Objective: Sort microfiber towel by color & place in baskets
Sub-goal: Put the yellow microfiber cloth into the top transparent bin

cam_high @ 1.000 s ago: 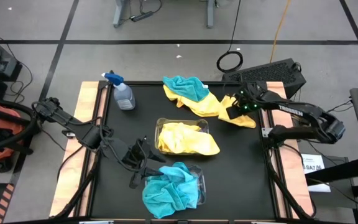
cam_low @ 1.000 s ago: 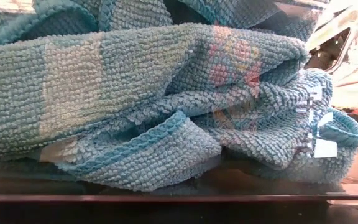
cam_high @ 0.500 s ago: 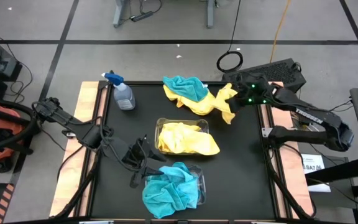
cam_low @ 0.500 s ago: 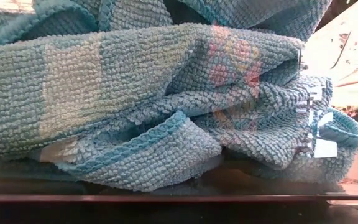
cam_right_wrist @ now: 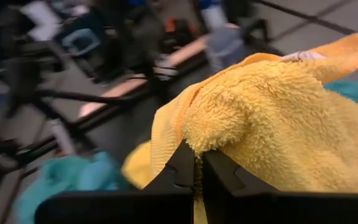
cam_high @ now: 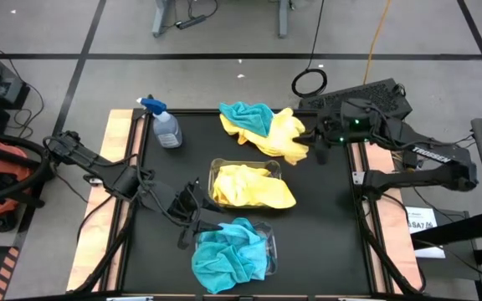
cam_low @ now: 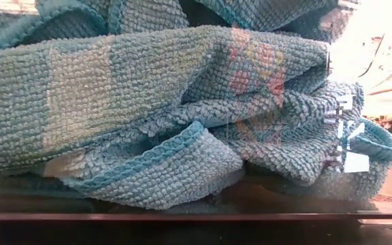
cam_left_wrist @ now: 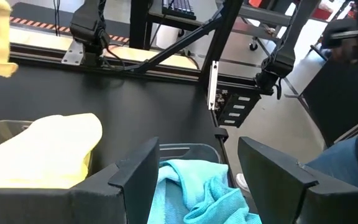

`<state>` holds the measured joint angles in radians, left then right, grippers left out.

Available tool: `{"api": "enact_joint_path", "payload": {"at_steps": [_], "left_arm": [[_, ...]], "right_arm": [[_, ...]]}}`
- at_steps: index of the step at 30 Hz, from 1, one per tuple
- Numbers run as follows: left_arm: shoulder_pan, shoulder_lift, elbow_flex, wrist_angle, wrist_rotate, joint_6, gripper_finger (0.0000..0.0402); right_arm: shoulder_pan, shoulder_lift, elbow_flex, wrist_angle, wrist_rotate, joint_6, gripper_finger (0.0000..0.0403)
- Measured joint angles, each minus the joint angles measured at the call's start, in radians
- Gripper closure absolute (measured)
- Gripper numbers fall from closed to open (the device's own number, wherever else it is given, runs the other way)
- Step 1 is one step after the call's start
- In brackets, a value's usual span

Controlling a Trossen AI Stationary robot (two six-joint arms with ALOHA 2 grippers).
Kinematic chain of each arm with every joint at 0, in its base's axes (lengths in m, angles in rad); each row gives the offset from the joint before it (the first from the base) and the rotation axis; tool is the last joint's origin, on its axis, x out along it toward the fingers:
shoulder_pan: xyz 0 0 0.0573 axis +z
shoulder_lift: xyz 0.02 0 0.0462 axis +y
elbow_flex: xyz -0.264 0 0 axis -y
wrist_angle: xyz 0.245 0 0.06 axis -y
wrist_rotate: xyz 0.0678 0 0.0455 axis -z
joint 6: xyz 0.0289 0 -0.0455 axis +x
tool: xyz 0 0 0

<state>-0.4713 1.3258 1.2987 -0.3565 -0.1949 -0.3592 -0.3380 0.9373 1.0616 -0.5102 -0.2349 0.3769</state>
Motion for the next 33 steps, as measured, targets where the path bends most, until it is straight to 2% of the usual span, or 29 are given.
{"api": "enact_joint_path", "payload": {"at_steps": [7,16,33], "left_arm": [[0.012,0.0,0.0,0.0,0.004,0.009,0.0175],[0.021,0.0,0.0,0.006,0.007,0.025,0.0175],[0.021,0.0,0.0,0.008,0.007,0.025,0.0175]], "right_arm": [[0.161,0.052,0.002,0.098,-0.032,0.012,0.0402],[0.321,0.238,0.002,0.287,-0.028,-0.028,0.0402],[0.339,0.655,0.002,0.395,0.008,-0.128,0.0402]]}}
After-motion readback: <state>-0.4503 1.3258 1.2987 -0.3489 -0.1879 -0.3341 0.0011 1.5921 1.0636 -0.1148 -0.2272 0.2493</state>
